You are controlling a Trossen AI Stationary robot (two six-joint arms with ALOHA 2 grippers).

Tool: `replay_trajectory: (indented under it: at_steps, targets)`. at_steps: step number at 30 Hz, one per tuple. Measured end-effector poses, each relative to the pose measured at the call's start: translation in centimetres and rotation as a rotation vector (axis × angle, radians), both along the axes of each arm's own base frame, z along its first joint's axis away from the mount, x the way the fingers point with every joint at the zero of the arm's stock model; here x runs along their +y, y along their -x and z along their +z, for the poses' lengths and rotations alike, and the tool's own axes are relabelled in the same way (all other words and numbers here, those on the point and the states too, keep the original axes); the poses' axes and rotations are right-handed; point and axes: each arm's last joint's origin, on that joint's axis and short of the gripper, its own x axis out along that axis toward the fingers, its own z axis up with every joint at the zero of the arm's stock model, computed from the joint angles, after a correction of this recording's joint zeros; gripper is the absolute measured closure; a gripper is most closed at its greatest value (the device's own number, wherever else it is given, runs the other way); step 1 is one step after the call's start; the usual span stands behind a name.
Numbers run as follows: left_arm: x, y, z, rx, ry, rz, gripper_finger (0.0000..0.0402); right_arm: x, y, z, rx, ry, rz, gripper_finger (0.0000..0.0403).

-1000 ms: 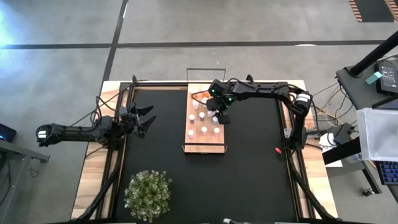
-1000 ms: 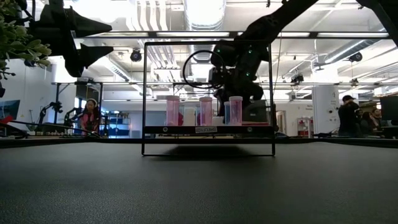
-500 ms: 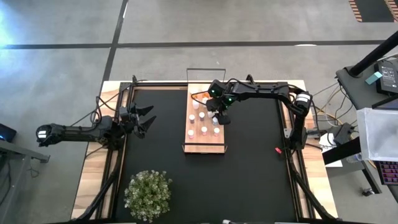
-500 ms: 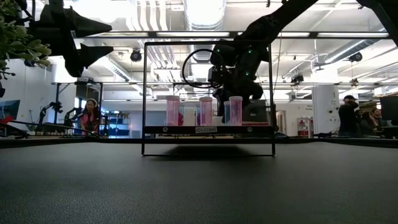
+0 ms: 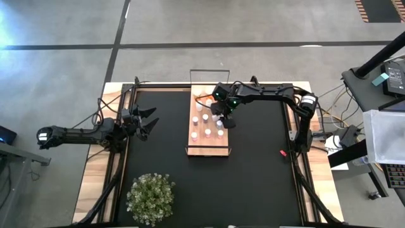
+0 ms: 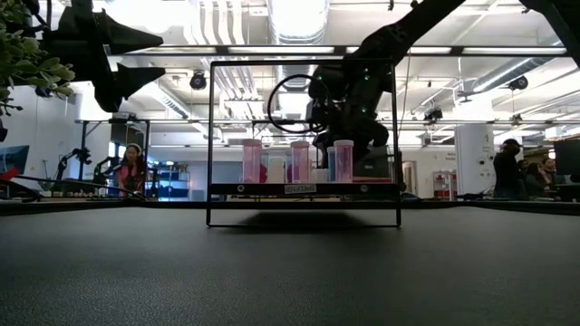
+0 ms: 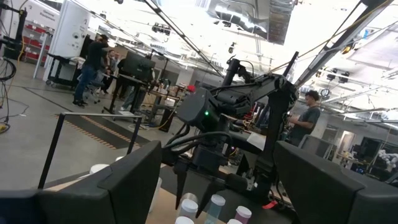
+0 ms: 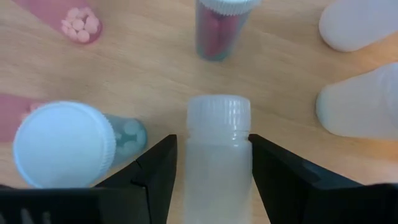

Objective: Pick and place medicine bottles onto shelf by color
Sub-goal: Put the white pill bottle on the shelf aligned with the other white pill bottle

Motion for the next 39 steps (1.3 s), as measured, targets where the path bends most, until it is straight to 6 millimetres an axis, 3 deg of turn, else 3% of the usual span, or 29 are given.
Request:
replay_trajectory:
  at_steps: [9,20,25,33,39]
  targets:
    - [0.0,0.0,0.0,0.000,0.000,0.000,0.0107,0.0,0.1,-0.1,0.007,0.011,0.023,0.0259]
    - [0.0,0.0,0.0,0.000,0.000,0.000,0.0107,-0.7,0.4,0.0,0.006,-0.017,-0.050,0.0255]
    - [0.0,0.0,0.0,0.000,0.000,0.000,0.0107,-1.3,1.0,1.1,-0.017,-0.034,-0.113,0.0255]
    - [0.0,0.0,0.0,0.000,0.000,0.000,0.0107,-1.4,3.2,3.5,-0.127,-0.024,-0.145,0.0255]
    - [0.0,0.0,0.0,0.000,0.000,0.000,0.0107,-1.9,5.6,3.3,-0.330,-0.041,-0.202,0.0255]
